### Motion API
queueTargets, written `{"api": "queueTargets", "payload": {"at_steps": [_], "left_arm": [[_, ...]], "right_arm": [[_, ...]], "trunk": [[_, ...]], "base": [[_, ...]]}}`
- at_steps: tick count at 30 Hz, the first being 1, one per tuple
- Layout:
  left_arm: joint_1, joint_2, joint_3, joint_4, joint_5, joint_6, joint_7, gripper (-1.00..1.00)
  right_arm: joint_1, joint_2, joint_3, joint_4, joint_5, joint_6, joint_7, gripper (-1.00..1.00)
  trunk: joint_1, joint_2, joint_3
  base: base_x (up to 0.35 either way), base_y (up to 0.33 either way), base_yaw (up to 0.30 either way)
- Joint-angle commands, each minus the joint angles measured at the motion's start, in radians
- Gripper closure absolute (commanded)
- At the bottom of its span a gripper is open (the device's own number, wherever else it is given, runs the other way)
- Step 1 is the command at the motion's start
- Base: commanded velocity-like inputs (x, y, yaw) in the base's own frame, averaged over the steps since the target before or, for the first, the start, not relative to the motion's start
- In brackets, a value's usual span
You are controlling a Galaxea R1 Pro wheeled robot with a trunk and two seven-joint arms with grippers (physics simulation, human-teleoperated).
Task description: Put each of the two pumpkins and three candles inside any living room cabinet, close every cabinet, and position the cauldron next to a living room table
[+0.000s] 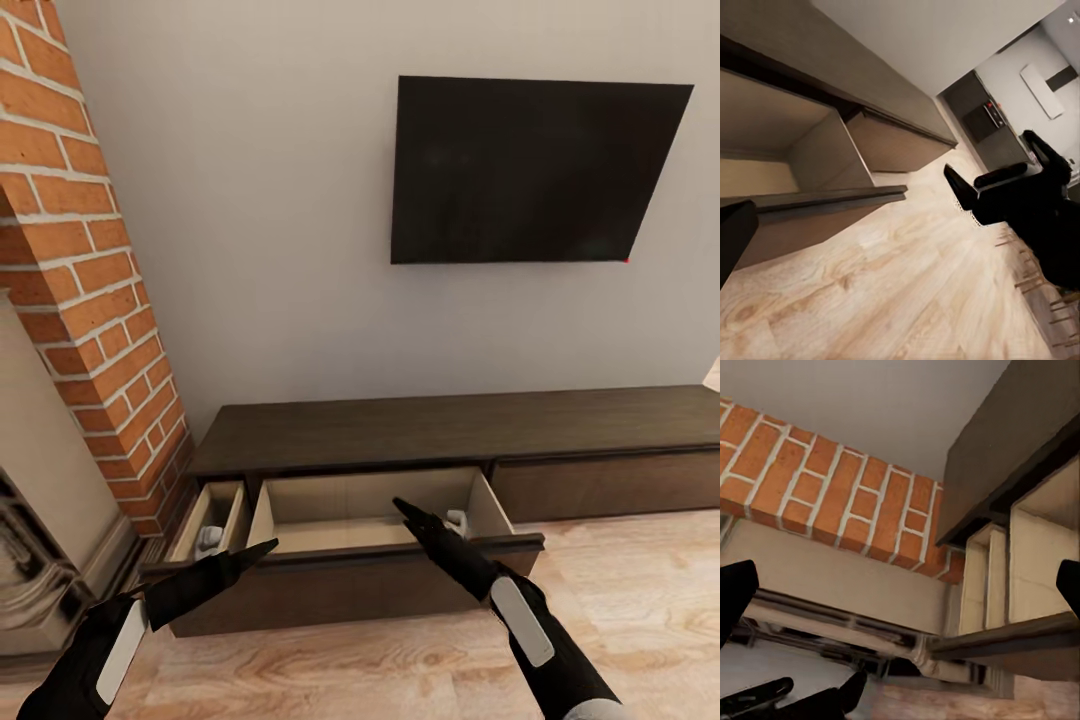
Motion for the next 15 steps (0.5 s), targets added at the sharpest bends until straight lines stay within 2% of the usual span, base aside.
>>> {"api": "queueTargets", "payload": {"at_steps": [1,2,4,5,7,8,9,10,11,12,14,15], "left_arm": [[0.000,0.000,0.000,0.000,0.004,0.009,-0.001,-1.00],[0.000,0.001,0.000,-0.001,0.004,0.009,0.003,-1.00],[0.000,0.002,0.000,-0.005,0.004,0.008,0.010,-1.00],[0.000,0.003,0.000,-0.007,0.004,0.008,0.020,-1.00],[0.000,0.004,0.000,-0.010,0.004,0.008,0.035,-1.00],[0.000,0.004,0.001,-0.012,0.005,0.008,0.054,-1.00],[0.000,0.004,0.001,-0.013,0.005,0.008,0.064,-1.00],[0.000,0.005,0.001,-0.017,0.005,0.008,0.081,-1.00],[0.000,0.005,0.002,-0.022,0.005,0.008,0.089,-1.00],[0.000,0.006,0.003,-0.033,0.005,0.009,0.104,-1.00],[0.000,0.007,0.006,-0.054,0.005,0.011,0.136,-1.00],[0.000,0.009,0.007,-0.058,0.005,0.011,0.141,-1.00]], "right_arm": [[0.000,-0.001,0.006,-0.033,0.010,0.037,-0.038,-1.00],[0.000,-0.001,0.016,-0.108,0.038,0.096,-0.119,-1.00],[0.002,-0.002,0.022,-0.191,0.058,0.150,-0.211,-1.00],[0.004,-0.003,0.025,-0.275,0.071,0.195,-0.314,-1.00],[0.007,-0.003,0.027,-0.358,0.078,0.239,-0.421,-1.00],[0.009,-0.004,0.027,-0.435,0.084,0.288,-0.524,-1.00],[0.009,-0.004,0.026,-0.469,0.086,0.313,-0.572,-1.00],[0.010,-0.005,0.026,-0.524,0.088,0.360,-0.664,-1.00],[0.011,-0.006,0.025,-0.546,0.089,0.381,-0.707,-1.00],[0.011,-0.013,0.025,-0.579,0.091,0.413,-0.787,-1.00],[0.013,-0.041,0.025,-0.614,0.092,0.447,-0.918,-1.00],[0.013,-0.050,0.025,-0.619,0.092,0.452,-0.939,-1.00]], "trunk": [[-0.004,0.007,0.002],[-0.008,0.014,0.005],[-0.016,0.028,0.012],[-0.019,0.035,0.015],[-0.027,0.049,0.021],[-0.031,0.056,0.024],[-0.035,0.063,0.027],[-0.039,0.070,0.030],[-0.042,0.077,0.034],[-0.046,0.084,0.037],[-0.054,0.098,0.043],[-0.058,0.105,0.046]], "base": [[0.000,0.000,0.000],[0.000,0.000,0.000],[0.000,0.000,0.000],[0.000,0.000,0.000],[0.000,0.000,0.000],[0.000,0.000,0.000],[0.000,0.000,0.000],[0.000,0.000,0.000],[0.000,0.000,0.000],[0.000,0.000,0.000],[0.000,0.000,0.000],[0.000,0.000,0.000]]}}
